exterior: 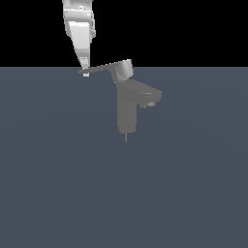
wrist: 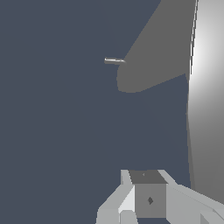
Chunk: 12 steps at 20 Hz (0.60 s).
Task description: Turn on the faucet by rotating a designated handle.
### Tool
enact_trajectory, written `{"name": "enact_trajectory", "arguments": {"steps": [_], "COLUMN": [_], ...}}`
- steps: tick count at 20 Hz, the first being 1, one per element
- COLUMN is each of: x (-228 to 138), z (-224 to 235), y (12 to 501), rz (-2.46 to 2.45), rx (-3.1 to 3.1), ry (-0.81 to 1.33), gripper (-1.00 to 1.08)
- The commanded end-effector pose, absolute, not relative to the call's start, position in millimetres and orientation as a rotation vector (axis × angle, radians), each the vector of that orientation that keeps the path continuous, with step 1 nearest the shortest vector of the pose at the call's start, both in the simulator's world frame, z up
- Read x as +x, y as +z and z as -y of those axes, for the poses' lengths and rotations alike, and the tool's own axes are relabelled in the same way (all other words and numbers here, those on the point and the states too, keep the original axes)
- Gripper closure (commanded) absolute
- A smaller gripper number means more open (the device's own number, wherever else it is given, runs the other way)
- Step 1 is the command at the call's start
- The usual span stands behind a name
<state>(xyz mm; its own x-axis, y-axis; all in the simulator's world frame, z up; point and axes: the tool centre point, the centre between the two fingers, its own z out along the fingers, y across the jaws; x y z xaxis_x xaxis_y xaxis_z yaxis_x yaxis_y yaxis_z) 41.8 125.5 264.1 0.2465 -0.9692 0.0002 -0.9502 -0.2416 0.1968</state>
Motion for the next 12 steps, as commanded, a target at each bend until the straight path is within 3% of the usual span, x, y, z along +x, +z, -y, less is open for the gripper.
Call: {"name": "enact_trajectory", "arguments": {"steps": [1, 12], "x": [35.6, 6.0], "z": [-124.2, -118.1], "y": [265.5, 271.4], "rz": [1.829, 1.829], "rx": [2.353, 2.353], "ry": [-0.181, -0.181], "gripper": [1.08, 1.08]}}
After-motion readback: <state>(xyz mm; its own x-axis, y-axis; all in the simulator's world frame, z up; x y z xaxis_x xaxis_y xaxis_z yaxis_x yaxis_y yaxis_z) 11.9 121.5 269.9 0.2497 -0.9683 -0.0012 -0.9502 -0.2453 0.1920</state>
